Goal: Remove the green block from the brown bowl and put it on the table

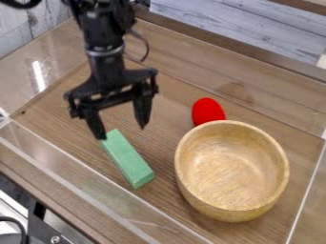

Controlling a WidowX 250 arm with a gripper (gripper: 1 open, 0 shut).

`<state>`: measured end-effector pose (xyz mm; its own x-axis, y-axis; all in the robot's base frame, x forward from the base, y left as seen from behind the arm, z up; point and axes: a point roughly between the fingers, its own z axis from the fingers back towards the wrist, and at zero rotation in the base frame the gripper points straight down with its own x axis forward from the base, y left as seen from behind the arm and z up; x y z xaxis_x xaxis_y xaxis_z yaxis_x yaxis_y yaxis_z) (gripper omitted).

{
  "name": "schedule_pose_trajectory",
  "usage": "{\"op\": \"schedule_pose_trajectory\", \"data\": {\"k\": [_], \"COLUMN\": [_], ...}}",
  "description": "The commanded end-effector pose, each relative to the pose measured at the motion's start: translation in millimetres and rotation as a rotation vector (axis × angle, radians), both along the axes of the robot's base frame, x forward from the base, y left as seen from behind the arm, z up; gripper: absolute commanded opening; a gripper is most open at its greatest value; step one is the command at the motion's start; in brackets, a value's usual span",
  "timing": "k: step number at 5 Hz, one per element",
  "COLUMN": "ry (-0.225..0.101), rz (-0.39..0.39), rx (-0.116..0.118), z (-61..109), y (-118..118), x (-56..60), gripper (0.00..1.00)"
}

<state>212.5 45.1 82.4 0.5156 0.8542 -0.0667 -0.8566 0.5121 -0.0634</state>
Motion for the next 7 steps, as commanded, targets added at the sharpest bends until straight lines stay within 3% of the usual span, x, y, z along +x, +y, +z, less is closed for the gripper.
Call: {"op": "schedule_pose_trajectory", "data": {"k": [1, 2, 3, 5, 7], "ry": [-0.059, -0.081, -0.094, -0.127, -0.147], "rz": [-0.012, -0.04, -0.052, 0.14, 0.18], "rx": [-0.019, -0.049, -0.062, -0.077, -0.089], "z": [29.4, 27.7, 20.3, 20.2, 3.7], "y": [1.2, 7.4, 12.1, 13.8, 9.4], "x": [15.9, 30.8, 40.8, 36.7, 33.4], "gripper": [1.0, 1.0, 1.0, 1.0, 1.0]}}
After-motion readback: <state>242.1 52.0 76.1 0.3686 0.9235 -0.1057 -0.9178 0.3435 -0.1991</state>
